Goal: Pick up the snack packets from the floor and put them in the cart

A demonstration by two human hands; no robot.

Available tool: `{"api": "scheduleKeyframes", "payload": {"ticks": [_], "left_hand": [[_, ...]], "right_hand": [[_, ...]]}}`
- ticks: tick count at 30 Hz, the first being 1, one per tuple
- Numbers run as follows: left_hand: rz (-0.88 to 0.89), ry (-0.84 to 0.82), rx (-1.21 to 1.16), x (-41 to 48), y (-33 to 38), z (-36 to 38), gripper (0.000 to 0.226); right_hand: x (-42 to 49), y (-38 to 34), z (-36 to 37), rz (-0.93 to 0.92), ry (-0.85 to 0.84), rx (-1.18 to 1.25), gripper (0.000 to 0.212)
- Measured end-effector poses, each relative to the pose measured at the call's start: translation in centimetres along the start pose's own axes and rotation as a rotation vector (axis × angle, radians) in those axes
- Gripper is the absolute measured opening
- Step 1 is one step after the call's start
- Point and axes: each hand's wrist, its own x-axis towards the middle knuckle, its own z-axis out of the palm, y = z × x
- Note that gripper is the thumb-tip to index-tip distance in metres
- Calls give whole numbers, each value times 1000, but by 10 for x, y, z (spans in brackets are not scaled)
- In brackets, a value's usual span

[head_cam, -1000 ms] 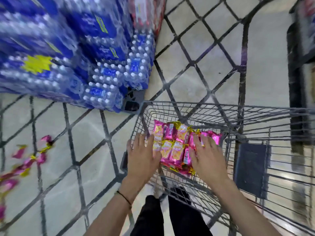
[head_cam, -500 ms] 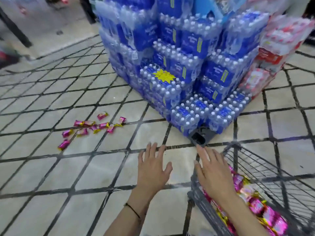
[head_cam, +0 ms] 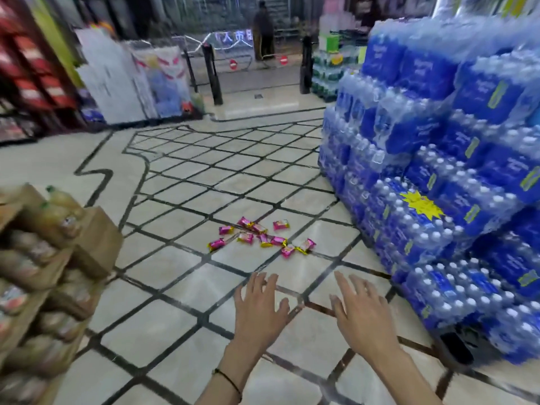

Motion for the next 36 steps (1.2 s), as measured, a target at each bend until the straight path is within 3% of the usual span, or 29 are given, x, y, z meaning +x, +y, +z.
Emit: {"api": "scheduleKeyframes", "payload": {"ticks": [9, 21, 30, 36], "left_hand": [[-166, 26, -71, 68, -61, -13, 54], [-341, 48, -52, 241, -118, -22, 62], [-301, -10, 2, 351, -193, -8, 60], [-135, -108, 18, 452, -270, 3, 67]], "right_hand": [[110, -54, 16, -163, -25, -32, 57], [328, -108, 47, -307, -27, 58, 50], [460, -157, 82, -354, -111, 49, 50], [554, -211, 106, -319, -163, 20, 57]]}}
